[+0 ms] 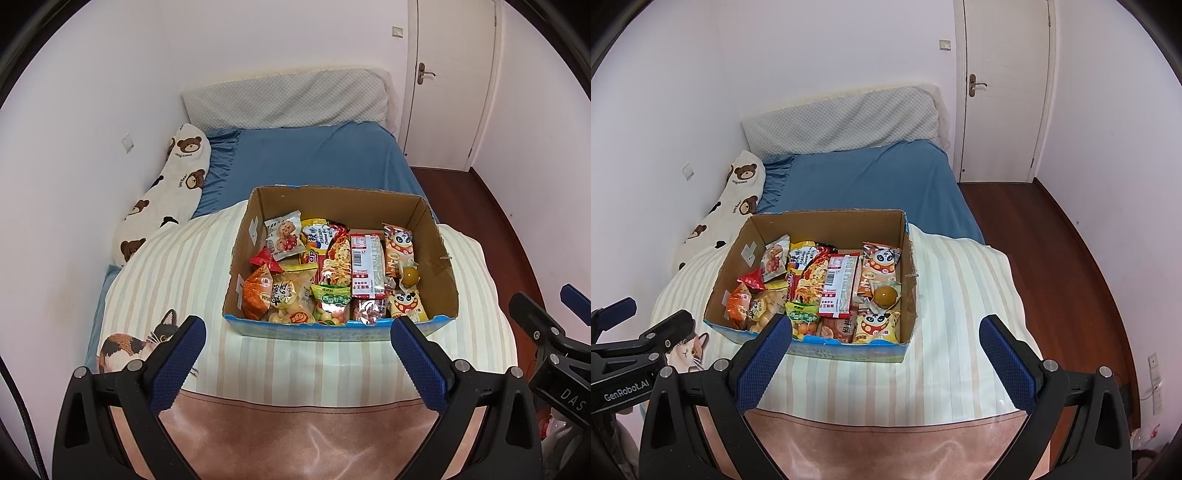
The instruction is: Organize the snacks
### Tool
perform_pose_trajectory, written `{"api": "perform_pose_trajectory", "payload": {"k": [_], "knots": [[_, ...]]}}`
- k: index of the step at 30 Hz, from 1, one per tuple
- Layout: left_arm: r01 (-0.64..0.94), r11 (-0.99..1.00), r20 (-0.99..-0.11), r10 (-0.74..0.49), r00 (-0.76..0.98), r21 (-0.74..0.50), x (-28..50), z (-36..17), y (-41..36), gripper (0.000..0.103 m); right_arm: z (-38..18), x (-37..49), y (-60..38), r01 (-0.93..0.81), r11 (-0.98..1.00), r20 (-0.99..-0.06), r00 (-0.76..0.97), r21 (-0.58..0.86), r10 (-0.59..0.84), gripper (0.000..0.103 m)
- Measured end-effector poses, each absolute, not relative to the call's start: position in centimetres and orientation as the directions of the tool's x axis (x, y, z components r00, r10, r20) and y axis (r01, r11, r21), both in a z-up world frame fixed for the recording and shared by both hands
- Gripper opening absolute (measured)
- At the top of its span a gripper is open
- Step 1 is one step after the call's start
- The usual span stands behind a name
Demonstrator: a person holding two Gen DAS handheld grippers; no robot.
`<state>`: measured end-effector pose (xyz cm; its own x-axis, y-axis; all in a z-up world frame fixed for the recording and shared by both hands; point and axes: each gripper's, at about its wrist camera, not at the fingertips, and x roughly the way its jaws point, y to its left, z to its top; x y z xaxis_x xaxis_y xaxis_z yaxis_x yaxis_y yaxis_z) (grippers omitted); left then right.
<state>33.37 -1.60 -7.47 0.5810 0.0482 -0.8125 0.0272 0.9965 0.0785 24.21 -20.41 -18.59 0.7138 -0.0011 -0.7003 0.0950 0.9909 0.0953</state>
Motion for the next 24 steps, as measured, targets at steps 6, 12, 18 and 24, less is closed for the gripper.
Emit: {"api": "perform_pose_trajectory", "payload": {"k": [6, 12, 18, 24], "knots": [[0.026, 0.997, -0.812, 0.048, 0.581, 0.078, 33.35, -7.43, -1.67, 0.103, -18.57, 23.96, -20.48, 0.096, 0.99, -0.7, 0.714, 0.1, 0.001, 0.103], [0.027, 0.997, -0.813, 0.047, 0.581, 0.076, 33.32, -7.39, -1.72, 0.103, -18.56, 23.94, -20.41, 0.096, 0.99, -0.698, 0.716, 0.101, 0.002, 0.103], [0.029, 0.997, -0.812, 0.044, 0.582, 0.075, 33.31, -7.38, -1.72, 0.103, -18.49, 23.91, -20.25, 0.096, 0.99, -0.697, 0.717, 0.102, 0.002, 0.103], [0.024, 0.997, -0.802, 0.049, 0.595, 0.079, 33.19, -7.01, -1.61, 0.103, -18.48, 23.87, -20.26, 0.097, 0.99, -0.697, 0.717, 0.103, 0.003, 0.103]]}}
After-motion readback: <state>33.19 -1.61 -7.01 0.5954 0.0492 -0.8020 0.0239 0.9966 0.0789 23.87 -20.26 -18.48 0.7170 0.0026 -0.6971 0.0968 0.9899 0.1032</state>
